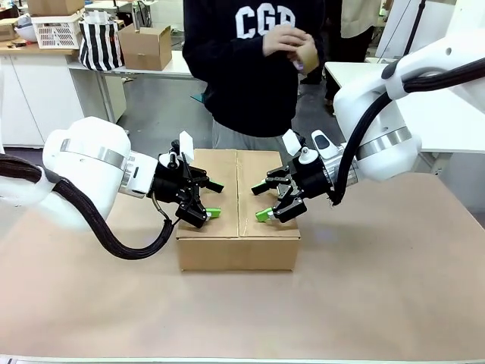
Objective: Pack the gift set into the box.
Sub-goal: Press and hold the closed box until the human finishes sealing it.
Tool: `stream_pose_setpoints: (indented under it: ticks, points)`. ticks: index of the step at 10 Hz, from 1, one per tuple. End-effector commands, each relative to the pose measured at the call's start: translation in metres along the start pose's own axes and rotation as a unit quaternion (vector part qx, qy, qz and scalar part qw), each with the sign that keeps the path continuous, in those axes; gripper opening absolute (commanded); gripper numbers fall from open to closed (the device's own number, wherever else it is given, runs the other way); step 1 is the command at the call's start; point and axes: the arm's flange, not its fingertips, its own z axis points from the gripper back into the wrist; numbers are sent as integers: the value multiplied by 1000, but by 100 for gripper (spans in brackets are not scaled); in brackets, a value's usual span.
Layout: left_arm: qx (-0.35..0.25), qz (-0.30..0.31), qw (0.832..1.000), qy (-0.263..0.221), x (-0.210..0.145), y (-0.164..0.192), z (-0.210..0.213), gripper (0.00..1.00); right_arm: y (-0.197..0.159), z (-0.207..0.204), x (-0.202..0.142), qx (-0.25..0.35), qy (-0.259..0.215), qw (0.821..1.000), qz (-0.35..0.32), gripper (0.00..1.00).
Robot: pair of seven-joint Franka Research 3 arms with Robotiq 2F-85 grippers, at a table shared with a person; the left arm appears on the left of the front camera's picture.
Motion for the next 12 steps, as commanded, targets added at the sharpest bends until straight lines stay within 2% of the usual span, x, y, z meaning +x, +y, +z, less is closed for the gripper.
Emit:
stream_pose_setpoints:
  ticks: [1,12]
  points:
    - [-1,1,1000,0,-3,0,0,100,0,-1,-1,0,2,1000,0,100]
    - [-1,1,1000,0,-3,0,0,100,0,-1,-1,0,2,1000,0,100]
